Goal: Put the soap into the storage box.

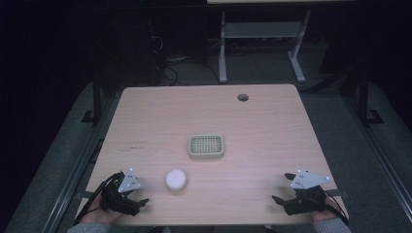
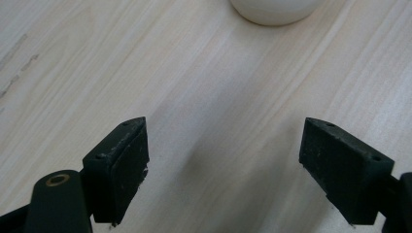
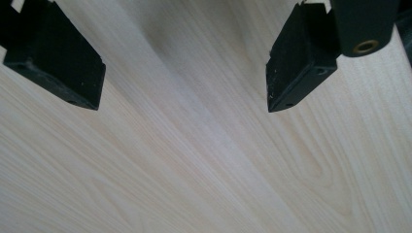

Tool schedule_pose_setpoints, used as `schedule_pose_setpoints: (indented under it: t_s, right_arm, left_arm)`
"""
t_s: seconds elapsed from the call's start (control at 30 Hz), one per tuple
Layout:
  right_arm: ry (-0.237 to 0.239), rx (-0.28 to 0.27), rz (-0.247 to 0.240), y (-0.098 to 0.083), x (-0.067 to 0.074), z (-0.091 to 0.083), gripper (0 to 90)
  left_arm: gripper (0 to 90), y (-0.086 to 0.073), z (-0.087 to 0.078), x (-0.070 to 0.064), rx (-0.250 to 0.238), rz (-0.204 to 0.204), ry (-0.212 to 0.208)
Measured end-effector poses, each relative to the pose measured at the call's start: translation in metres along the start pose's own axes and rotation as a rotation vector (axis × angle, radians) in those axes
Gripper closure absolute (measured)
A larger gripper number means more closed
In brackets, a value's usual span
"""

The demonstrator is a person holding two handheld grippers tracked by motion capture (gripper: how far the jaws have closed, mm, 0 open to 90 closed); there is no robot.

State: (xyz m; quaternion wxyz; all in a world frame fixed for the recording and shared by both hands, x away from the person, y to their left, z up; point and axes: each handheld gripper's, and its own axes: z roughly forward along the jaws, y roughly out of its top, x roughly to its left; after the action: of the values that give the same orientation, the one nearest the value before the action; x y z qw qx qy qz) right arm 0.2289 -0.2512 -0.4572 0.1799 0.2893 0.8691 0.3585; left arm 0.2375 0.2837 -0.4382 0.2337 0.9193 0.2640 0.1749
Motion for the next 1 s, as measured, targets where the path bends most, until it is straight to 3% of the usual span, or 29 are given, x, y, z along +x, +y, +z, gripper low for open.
schedule_pose_setpoints:
  t_s: [0.5, 0.6, 1.0]
  right_arm:
    - [-0.026, -0.007, 0.013, -0.002, -0.001, -0.005, 13.8]
    - [-0.022, -0.004, 0.017, -0.003, -0.002, -0.004, 13.8]
    - [-0.027, 0.005, 0.026, -0.004, -0.004, -0.005, 13.7]
  left_arm:
    - [17.6, 0.003, 0.003, 0.001, -0.011, 0.01, -0.019]
    - [17.6, 0.005, 0.003, 0.002, -0.013, -0.004, -0.03]
    - [17.6, 0.015, 0.004, -0.002, -0.019, 0.034, -0.033]
